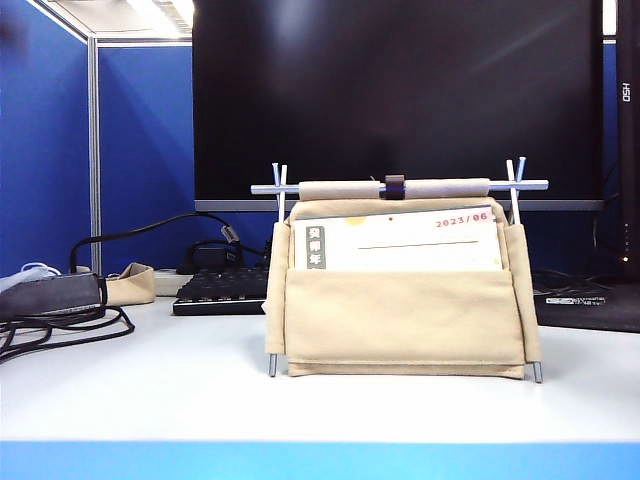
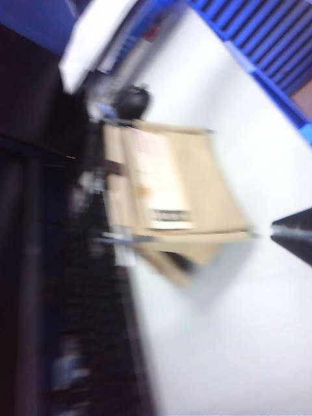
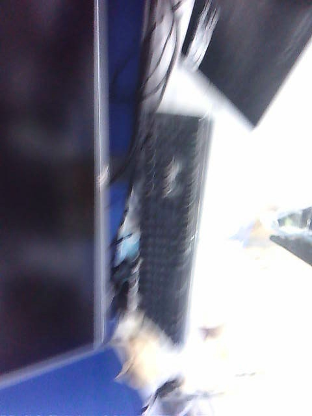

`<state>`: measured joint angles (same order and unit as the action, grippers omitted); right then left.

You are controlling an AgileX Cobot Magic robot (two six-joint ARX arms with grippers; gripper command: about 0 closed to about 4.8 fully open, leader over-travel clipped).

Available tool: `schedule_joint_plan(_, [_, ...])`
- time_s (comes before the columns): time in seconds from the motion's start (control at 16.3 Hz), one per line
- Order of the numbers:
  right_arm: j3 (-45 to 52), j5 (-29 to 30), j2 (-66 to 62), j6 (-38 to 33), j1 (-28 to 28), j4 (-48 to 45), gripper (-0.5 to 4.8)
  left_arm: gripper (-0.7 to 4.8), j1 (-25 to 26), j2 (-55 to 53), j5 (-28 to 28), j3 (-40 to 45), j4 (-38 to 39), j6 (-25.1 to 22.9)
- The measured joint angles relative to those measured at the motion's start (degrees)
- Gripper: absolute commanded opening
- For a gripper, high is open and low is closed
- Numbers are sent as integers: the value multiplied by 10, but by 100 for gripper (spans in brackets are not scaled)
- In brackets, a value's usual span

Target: Turn one page of the calendar.

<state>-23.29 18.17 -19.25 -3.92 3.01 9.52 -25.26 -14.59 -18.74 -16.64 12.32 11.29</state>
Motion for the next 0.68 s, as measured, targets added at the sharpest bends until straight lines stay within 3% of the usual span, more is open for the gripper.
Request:
schedule_joint_plan(0.12, [22, -33, 136, -6, 33, 93, -8, -6, 0, -3, 7, 80, -52, 3])
schedule_joint_plan(0.25, [59, -31, 193, -72, 47, 93, -8, -6, 0, -3, 49, 100, -60, 3])
schedule_joint_plan(0.37, [105, -30, 186, -107, 69, 95, -8, -6, 1, -1, 98, 103, -74, -3])
schedule_joint_plan(0.68, [214, -39, 184, -114, 132, 40, -8, -6, 0, -2, 93, 149, -73, -12])
